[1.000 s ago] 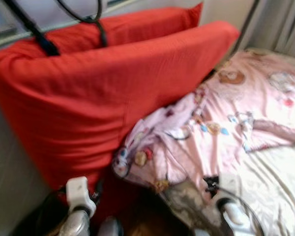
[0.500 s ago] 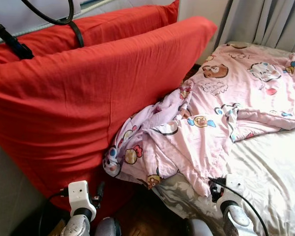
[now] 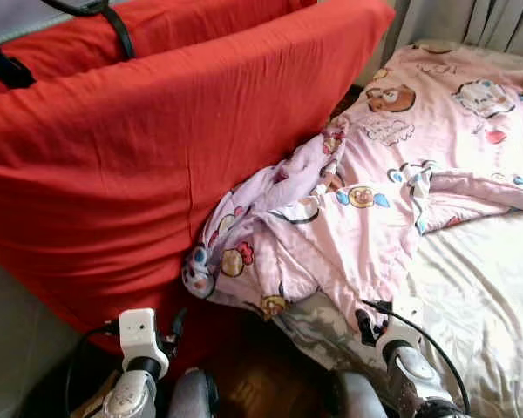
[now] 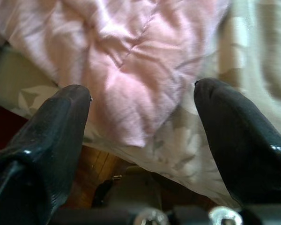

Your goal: Clean up the room

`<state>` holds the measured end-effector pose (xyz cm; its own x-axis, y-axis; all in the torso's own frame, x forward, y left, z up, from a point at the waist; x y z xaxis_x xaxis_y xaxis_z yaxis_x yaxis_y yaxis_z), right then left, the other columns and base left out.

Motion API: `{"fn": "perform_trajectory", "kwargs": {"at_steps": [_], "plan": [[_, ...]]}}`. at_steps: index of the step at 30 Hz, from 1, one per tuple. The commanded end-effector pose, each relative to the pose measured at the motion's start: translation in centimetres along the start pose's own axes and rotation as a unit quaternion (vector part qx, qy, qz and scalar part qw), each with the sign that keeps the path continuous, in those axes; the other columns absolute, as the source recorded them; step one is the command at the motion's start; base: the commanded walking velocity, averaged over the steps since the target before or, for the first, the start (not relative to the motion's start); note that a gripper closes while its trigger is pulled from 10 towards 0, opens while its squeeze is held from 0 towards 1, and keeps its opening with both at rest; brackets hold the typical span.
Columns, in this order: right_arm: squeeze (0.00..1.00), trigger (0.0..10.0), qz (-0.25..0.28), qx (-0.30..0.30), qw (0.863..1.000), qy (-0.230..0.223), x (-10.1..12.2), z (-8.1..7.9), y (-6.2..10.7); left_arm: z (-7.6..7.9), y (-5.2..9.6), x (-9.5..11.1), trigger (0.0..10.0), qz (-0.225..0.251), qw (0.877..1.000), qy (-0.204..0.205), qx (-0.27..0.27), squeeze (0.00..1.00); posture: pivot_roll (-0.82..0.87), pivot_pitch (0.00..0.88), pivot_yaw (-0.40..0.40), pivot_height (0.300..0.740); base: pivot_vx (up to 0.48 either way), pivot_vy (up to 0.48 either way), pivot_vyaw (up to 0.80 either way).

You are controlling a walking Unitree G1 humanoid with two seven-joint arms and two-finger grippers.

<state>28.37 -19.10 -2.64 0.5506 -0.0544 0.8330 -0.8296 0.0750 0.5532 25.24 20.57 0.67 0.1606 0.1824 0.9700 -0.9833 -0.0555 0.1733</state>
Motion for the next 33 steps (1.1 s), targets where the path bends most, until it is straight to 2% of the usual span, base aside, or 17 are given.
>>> {"fn": "perform_trajectory", "kwargs": {"at_steps": [1, 10, 16, 28, 29, 33], "plan": [[0.00, 10.0, -0.010, 0.012, 1.000, 0.007, -0.2, -0.7, -0.1, -0.1, 0.5, -0.4, 10.0, -0.012, 1.000, 0.002, 0.000, 0.00, 0.03, 0.236, 0.048, 0.615, 0.000, 0.000, 0.00], [0.00, 10.0, -0.007, 0.017, 1.000, 0.023, 0.2, -0.6, -0.1, 0.3, 2.2, -0.7, 10.0, -0.016, 1.000, 0.009, 0.007, 0.00, 0.06, 0.283, 0.032, 0.615, 0.000, 0.000, 0.00], [0.00, 10.0, -0.005, 0.000, 0.999, 0.042, 0.3, -0.1, -0.2, 0.2, 2.8, -0.8, 10.0, -0.023, 1.000, 0.010, 0.012, 0.00, 0.06, 0.302, 0.025, 0.615, 0.000, 0.000, 0.00], [0.00, 10.0, -0.002, 0.000, 0.999, 0.042, 0.3, 0.0, -0.1, 0.1, 3.3, -0.6, 10.0, -0.027, 0.999, 0.012, 0.021, 0.00, 0.07, 0.322, 0.026, 0.615, 0.000, 0.000, 0.00], [0.00, 0.0, 0.001, 0.005, 0.999, 0.042, 0.4, -0.1, -0.1, 0.0, 3.4, -0.7, 10.0, -0.030, 0.999, 0.012, 0.023, 0.00, 0.07, 0.323, 0.025, 0.615, 0.000, 0.000, 0.00], [0.00, 0.0, 0.002, 0.008, 0.999, 0.048, 0.4, -0.2, -0.1, 0.0, 3.5, -0.7, 10.0, -0.034, 0.999, 0.012, 0.025, 0.00, 0.07, 0.327, 0.022, 0.615, 0.000, 0.000, 0.00]]}}
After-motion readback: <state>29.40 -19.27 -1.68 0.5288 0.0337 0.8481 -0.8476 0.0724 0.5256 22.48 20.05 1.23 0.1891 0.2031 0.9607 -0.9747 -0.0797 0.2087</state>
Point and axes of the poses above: a point about 5 cm out from each wrist's last joint towards the gripper, its own y axis pointing back from the gripper into the wrist, its own x axis along the axis of the wrist's last joint, z = x × y, the point moved 1 cm from there along -y, pointing out of the wrist towards the gripper, and after that the axes turned 7 degrees about y, right-handed, at the moved point
